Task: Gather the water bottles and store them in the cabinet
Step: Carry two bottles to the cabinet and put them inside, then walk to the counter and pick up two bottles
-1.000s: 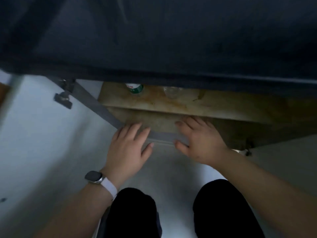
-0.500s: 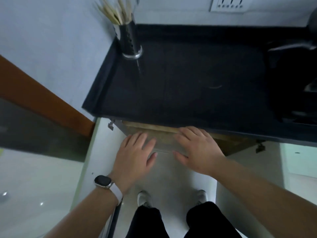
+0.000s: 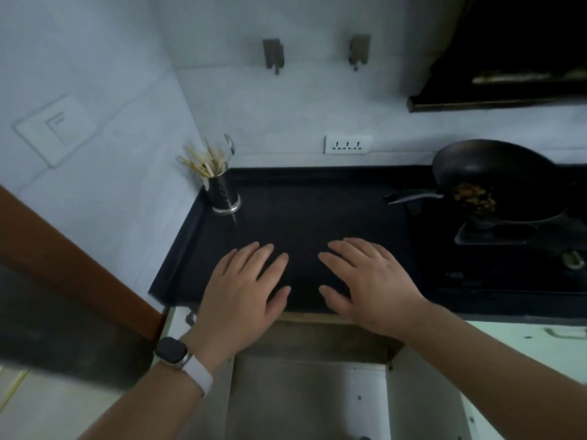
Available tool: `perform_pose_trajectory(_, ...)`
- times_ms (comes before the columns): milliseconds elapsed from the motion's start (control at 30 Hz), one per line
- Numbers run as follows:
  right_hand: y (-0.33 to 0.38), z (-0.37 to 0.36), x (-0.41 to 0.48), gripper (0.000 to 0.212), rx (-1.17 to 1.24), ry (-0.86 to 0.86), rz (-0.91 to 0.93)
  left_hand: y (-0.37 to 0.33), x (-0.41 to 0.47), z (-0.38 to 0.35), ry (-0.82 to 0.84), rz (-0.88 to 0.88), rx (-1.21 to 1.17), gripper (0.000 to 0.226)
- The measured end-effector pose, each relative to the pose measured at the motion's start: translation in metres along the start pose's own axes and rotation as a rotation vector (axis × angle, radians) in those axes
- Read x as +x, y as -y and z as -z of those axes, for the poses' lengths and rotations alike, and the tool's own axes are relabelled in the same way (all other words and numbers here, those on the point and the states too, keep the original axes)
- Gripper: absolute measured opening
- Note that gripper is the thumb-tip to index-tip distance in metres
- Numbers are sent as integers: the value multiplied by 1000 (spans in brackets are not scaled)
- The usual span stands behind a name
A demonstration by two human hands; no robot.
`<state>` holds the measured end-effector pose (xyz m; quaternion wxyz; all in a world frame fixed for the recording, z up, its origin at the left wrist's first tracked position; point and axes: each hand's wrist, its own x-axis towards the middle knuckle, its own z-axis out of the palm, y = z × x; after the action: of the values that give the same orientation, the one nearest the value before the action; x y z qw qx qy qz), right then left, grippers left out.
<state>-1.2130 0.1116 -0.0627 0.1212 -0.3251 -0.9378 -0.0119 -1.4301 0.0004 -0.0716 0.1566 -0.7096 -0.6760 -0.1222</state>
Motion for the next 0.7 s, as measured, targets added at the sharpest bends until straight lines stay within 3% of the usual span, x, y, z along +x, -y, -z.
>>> perform_pose_trajectory(233, -13, 38, -10, 58, -69, -48, -108, -14, 35, 21, -64, -113, -44, 51)
perform_pose_trajectory(500, -1, 52, -64, 58, -142, -42, -437, -19, 79, 8, -48, -367, -164, 54)
perform_pose_trajectory(700, 20, 60, -129, 56, -227, -26, -732, -64, 95, -21, -38, -566, -322, 54)
